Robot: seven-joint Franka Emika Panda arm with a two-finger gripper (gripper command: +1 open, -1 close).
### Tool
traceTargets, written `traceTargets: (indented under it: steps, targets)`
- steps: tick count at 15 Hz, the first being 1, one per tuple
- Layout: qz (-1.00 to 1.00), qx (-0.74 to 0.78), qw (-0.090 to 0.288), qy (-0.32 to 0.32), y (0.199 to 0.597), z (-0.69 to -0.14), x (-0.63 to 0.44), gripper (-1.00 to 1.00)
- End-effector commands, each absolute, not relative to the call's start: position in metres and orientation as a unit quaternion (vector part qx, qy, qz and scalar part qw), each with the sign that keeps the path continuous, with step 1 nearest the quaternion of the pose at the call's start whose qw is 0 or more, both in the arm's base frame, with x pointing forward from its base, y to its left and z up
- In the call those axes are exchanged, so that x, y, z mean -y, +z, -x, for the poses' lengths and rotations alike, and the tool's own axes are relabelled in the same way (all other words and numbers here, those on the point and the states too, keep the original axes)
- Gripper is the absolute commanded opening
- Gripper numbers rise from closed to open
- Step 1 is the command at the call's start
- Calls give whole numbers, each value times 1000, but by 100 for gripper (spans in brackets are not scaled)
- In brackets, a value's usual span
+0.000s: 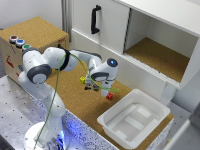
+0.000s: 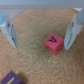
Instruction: Rotate the pink block towards the right
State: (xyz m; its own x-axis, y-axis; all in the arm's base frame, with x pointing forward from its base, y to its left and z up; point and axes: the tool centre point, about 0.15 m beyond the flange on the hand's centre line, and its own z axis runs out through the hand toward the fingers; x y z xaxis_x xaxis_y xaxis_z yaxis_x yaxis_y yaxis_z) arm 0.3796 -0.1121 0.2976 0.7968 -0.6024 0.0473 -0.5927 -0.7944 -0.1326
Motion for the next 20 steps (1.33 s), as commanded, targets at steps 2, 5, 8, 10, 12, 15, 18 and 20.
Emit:
traceTargets:
  steps: [2, 5, 8, 10, 12, 15, 18, 20]
  targets:
    - [994, 52, -86, 41, 302, -411, 91, 100]
    - [980, 191, -49, 31, 282, -397, 85, 100]
    - [960, 279, -32, 20, 267, -385, 72, 100]
    - [957, 285, -43, 16, 267, -389, 70, 100]
    - [967, 251, -46, 16, 268, -404, 67, 100]
    - [982, 183, -42, -11, 286, -424, 63, 100]
    - [996, 11, 83, 10, 273, -426, 91, 100]
    - [992, -32, 124, 10, 268, -423, 97, 100]
